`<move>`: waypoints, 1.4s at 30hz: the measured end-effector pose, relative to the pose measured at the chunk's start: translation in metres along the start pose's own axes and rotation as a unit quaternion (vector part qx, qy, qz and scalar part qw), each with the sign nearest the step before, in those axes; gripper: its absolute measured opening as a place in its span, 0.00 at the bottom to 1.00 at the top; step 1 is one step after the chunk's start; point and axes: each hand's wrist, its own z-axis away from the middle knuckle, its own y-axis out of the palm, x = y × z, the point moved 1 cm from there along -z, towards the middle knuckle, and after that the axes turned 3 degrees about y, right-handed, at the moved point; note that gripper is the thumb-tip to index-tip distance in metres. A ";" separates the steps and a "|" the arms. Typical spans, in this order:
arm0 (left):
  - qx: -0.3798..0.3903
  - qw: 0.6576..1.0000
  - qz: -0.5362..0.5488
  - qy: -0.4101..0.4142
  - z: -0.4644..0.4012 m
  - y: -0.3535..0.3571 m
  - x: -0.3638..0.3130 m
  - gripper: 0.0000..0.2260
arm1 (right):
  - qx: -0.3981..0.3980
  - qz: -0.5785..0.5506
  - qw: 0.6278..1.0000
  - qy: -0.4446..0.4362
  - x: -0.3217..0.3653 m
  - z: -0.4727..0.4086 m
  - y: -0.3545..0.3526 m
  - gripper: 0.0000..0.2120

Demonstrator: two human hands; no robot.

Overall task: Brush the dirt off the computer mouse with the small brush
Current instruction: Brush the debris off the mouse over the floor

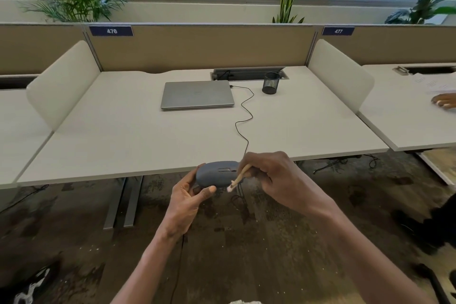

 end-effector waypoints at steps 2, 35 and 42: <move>0.003 1.000 -0.010 -0.002 -0.002 0.001 0.000 0.25 | -0.031 -0.008 1.000 0.000 0.001 -0.002 -0.004 0.11; -0.025 0.999 0.035 -0.006 -0.005 0.001 0.000 0.25 | -0.096 -0.036 0.994 0.025 -0.027 0.025 -0.002 0.12; -0.035 0.998 0.042 -0.004 -0.005 0.007 0.000 0.26 | -0.173 -0.089 0.975 0.107 -0.036 0.023 0.014 0.07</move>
